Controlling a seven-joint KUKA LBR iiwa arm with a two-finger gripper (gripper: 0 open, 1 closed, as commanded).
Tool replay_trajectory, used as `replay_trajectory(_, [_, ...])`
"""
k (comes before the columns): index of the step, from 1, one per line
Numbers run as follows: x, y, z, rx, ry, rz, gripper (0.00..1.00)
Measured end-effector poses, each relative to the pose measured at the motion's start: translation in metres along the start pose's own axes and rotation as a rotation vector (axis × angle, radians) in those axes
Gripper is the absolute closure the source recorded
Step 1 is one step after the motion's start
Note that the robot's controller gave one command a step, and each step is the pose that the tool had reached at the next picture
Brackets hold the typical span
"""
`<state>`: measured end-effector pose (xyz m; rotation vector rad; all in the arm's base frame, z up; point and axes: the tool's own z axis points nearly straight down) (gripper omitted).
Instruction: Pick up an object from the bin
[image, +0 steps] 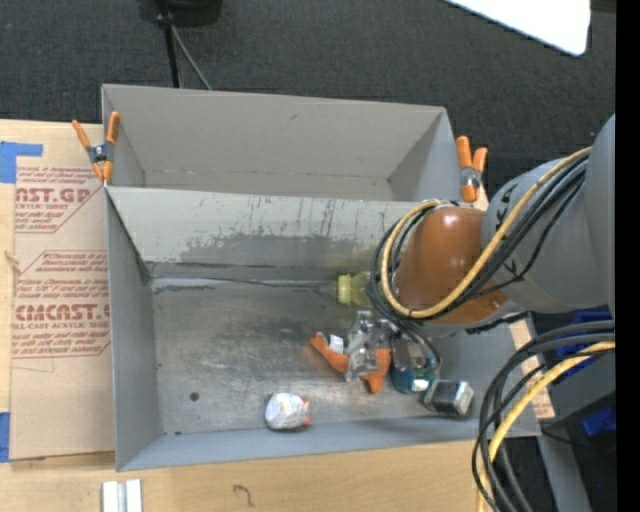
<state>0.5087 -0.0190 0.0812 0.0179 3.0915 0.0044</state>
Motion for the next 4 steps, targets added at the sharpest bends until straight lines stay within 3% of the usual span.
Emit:
replay_trajectory(1, [0.000,0.000,0.000,0.000,0.000,0.000,1.00])
replay_trajectory(3, [0.006,0.000,-0.018,0.002,0.050,-0.002,1.00])
replay_trajectory(4, [0.004,0.000,-0.031,0.002,0.048,-0.001,1.00])
